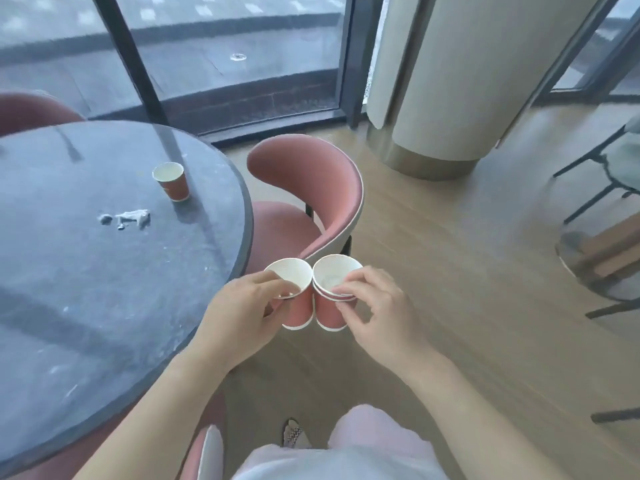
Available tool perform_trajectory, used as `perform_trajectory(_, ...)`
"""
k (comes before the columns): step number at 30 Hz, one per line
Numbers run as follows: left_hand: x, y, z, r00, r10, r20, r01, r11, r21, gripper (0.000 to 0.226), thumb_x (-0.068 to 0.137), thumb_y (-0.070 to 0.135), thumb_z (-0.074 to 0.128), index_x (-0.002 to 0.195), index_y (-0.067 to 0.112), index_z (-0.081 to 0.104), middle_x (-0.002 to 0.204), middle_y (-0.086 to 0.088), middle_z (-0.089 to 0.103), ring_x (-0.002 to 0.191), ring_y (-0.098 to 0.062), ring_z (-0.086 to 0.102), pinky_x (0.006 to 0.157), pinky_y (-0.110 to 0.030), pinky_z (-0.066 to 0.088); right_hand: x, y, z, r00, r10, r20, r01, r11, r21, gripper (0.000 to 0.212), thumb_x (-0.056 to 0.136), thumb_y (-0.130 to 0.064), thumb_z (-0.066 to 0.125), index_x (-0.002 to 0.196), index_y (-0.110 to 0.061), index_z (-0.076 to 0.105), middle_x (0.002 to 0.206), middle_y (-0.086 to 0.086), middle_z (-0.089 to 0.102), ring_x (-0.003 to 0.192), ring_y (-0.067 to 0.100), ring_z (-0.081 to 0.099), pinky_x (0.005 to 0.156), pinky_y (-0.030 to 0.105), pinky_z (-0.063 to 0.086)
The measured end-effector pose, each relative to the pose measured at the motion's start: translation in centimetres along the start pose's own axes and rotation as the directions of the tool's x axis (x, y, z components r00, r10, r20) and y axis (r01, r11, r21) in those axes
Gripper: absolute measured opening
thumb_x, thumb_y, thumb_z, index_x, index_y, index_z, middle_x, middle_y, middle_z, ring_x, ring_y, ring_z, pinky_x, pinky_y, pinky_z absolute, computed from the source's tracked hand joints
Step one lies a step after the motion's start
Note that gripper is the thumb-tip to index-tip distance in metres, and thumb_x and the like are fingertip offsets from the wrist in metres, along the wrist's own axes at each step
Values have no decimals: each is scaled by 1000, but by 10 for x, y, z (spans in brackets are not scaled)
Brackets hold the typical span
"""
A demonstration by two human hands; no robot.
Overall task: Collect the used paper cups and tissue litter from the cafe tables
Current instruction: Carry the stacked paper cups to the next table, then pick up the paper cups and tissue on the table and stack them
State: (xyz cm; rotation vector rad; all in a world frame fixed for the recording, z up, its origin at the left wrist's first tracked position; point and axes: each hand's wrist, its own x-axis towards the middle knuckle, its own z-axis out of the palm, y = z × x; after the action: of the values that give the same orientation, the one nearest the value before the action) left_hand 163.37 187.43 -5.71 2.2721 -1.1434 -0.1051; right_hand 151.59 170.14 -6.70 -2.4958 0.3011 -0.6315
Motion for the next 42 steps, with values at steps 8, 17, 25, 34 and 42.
perform_trajectory(8,36,-59,-15,946,-300,-122,306,952,28,23,74,9,71,90,25,72,88,14,68,72,-17,64,59,-34,51,114,21,65,960,-229,164,206,968,145,21,73,-4,73,88,-19,70,93,-1,59,87,16,54,76,14,37)
perform_trajectory(17,95,-120,-20,881,-411,-235,453,874,172,20,67,2,74,80,17,72,75,5,69,64,-22,64,58,-26,49,240,51,146,782,-485,392,374,867,329,19,71,-7,73,88,-17,71,97,2,62,94,22,57,75,35,52)
perform_trajectory(25,101,-151,-14,768,-543,-339,623,757,197,18,65,0,72,77,13,73,73,0,71,60,-26,64,58,-31,52,300,43,204,569,-649,504,485,760,432,14,75,-13,73,88,-19,71,96,-3,64,95,21,57,68,31,50)
perform_trajectory(34,87,-202,-24,618,-679,-395,771,622,137,17,66,2,73,78,15,73,76,0,71,65,-27,65,61,-32,53,311,1,271,442,-686,578,542,718,438,12,79,-13,66,91,-15,68,98,0,63,94,26,55,66,40,50)
perform_trajectory(42,81,-281,-33,504,-798,-331,858,506,87,15,85,23,60,98,21,68,98,1,67,95,-25,61,80,-35,46,321,-36,333,409,-633,657,626,719,303,10,83,-20,62,91,-15,65,96,0,62,91,25,53,62,32,38)
